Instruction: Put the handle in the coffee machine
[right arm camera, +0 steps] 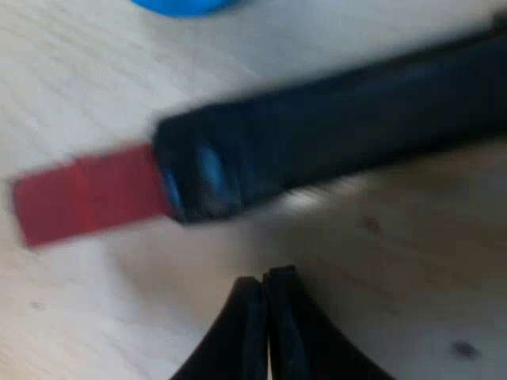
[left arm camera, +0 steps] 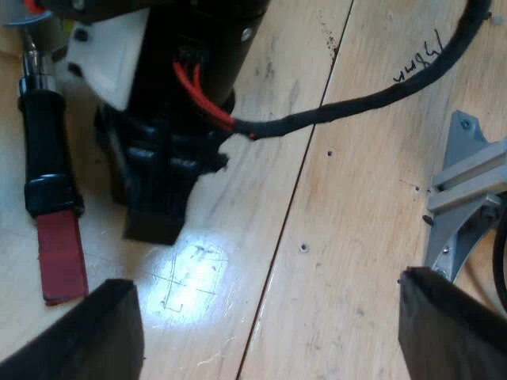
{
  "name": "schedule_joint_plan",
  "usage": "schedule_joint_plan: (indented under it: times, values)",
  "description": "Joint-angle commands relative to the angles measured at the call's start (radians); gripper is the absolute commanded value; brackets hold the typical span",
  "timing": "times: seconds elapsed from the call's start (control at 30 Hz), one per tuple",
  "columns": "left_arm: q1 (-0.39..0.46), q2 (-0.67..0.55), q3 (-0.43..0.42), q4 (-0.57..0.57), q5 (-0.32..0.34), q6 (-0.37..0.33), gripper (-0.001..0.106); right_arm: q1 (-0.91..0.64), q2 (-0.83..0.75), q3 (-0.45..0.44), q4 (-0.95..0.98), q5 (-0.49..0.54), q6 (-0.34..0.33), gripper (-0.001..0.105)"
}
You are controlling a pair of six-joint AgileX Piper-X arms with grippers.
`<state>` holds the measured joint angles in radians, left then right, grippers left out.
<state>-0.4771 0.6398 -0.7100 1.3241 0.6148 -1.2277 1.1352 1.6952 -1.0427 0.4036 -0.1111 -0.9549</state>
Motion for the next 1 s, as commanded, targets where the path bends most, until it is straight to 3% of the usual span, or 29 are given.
schedule_joint_plan:
  times: [0.03, 0.27, 0.5, 0.6, 0.77, 0.87, 1.0]
  values:
    - [0.001, -0.003, -0.004, 0.002, -0.006, -0.001, 0.068, 0.024, -0.064, -0.004, 0.164, 0.032, -0.078, 0.0]
    - [0.001, -0.003, -0.004, -0.004, -0.006, -0.001, 0.068, 0.044, -0.149, -0.004, 0.366, 0.134, -0.09, 0.0]
    - [0.001, -0.003, -0.004, -0.027, -0.006, -0.001, 0.068, 0.044, -0.261, -0.004, 0.44, 0.243, -0.095, 0.0]
    - [0.001, -0.003, -0.004, -0.039, -0.028, -0.001, 0.068, 0.044, -0.316, -0.004, 0.44, 0.298, -0.123, 0.0]
    - [0.001, -0.003, -0.004, -0.097, -0.124, -0.001, 0.068, 0.044, -0.405, -0.004, 0.44, 0.383, -0.125, 0.0]
    - [0.001, -0.003, -0.004, -0.12, -0.127, -0.001, 0.068, 0.044, -0.44, -0.004, 0.44, 0.411, -0.125, 0.0]
    - [0.001, -0.003, -0.004, -0.124, -0.127, -0.001, 0.068, 0.044, -0.472, -0.004, 0.44, 0.429, -0.153, 0.017]
